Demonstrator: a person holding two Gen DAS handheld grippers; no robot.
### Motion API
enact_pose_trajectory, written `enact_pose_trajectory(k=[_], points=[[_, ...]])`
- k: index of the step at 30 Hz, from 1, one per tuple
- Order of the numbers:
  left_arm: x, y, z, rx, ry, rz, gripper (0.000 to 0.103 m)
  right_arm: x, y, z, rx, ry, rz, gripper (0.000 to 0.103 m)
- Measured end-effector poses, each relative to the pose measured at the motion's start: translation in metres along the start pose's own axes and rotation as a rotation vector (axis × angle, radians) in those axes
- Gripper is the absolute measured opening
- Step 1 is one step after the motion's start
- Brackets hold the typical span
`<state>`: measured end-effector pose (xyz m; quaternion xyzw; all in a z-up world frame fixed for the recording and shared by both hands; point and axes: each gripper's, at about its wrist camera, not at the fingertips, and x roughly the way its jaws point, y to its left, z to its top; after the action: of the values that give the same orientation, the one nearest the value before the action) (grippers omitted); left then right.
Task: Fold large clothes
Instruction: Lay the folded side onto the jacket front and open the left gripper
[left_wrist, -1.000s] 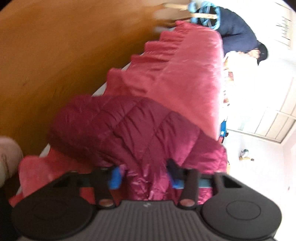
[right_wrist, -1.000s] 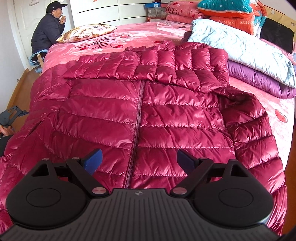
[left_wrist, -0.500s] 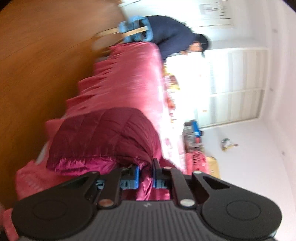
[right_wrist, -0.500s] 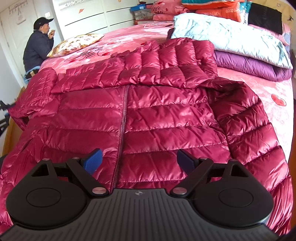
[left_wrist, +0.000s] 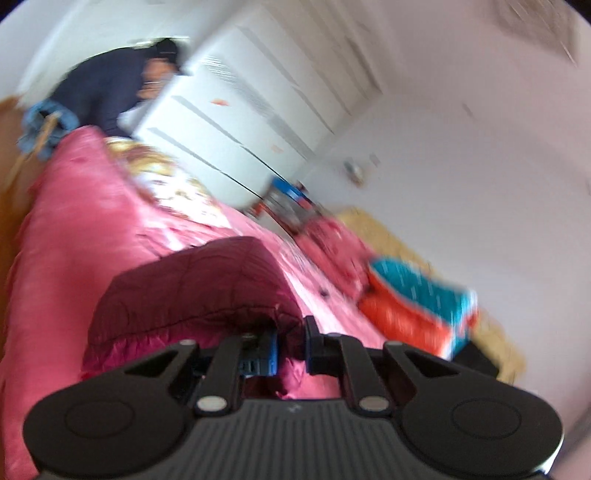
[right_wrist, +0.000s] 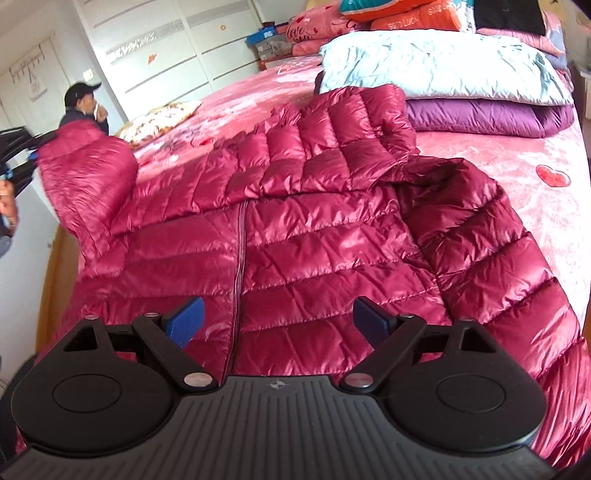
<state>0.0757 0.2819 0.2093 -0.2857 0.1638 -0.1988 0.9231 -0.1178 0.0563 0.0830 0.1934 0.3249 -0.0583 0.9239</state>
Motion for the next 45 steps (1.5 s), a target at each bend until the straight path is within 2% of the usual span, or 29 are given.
enact_pose_trajectory(k=[4, 8, 10, 13, 16, 18, 20, 21, 23, 29, 31, 33, 37, 39, 42, 45], points=[[0.024, -0.066, -0.037, 0.225, 0.109, -0.042, 0.010, -0.008, -0.014, 0.004, 0.049, -0.027, 0.005, 0.103], [0.050, -0.114, -0.088, 0.450, 0.216, -0.043, 0.011, -0.016, -0.034, 0.007, 0.143, -0.049, 0.030, 0.103], [0.064, -0.125, -0.112, 0.520, 0.282, -0.043, 0.012, -0.019, -0.044, 0.008, 0.188, -0.062, 0.035, 0.103], [0.083, -0.126, -0.134, 0.557, 0.371, -0.021, 0.014, -0.024, -0.057, 0.010, 0.231, -0.085, 0.034, 0.103], [0.085, -0.125, -0.150, 0.568, 0.432, -0.010, 0.030, -0.026, -0.071, 0.012, 0.266, -0.107, 0.025, 0.103], [0.081, -0.126, -0.158, 0.580, 0.452, -0.022, 0.054, -0.027, -0.078, 0.012, 0.297, -0.112, 0.024, 0.103], [0.070, -0.126, -0.162, 0.584, 0.467, -0.032, 0.068, -0.029, -0.086, 0.013, 0.323, -0.117, 0.023, 0.103], [0.066, -0.126, -0.163, 0.583, 0.475, -0.034, 0.076, -0.029, -0.088, 0.013, 0.331, -0.119, 0.024, 0.103], [0.056, -0.127, -0.172, 0.581, 0.502, -0.042, 0.082, -0.031, -0.088, 0.013, 0.335, -0.127, 0.024, 0.103], [0.015, -0.127, -0.178, 0.558, 0.582, -0.090, 0.082, -0.036, -0.093, 0.010, 0.334, -0.133, 0.022, 0.103], [0.000, -0.126, -0.173, 0.564, 0.573, -0.100, 0.082, -0.034, -0.095, 0.012, 0.332, -0.134, 0.022, 0.103], [-0.008, -0.121, -0.161, 0.545, 0.543, -0.079, 0.082, -0.034, -0.097, 0.011, 0.331, -0.135, 0.026, 0.103], [0.006, -0.093, -0.127, 0.396, 0.488, 0.041, 0.081, -0.034, -0.095, 0.010, 0.316, -0.131, 0.033, 0.103], [0.021, -0.074, -0.110, 0.279, 0.457, 0.110, 0.078, -0.033, -0.094, 0.010, 0.304, -0.124, 0.034, 0.103], [0.047, -0.047, -0.094, 0.075, 0.430, 0.138, 0.078, -0.031, -0.092, 0.011, 0.290, -0.114, 0.040, 0.103], [0.071, -0.031, -0.092, -0.041, 0.434, 0.144, 0.077, -0.028, -0.094, 0.011, 0.295, -0.100, 0.048, 0.103]])
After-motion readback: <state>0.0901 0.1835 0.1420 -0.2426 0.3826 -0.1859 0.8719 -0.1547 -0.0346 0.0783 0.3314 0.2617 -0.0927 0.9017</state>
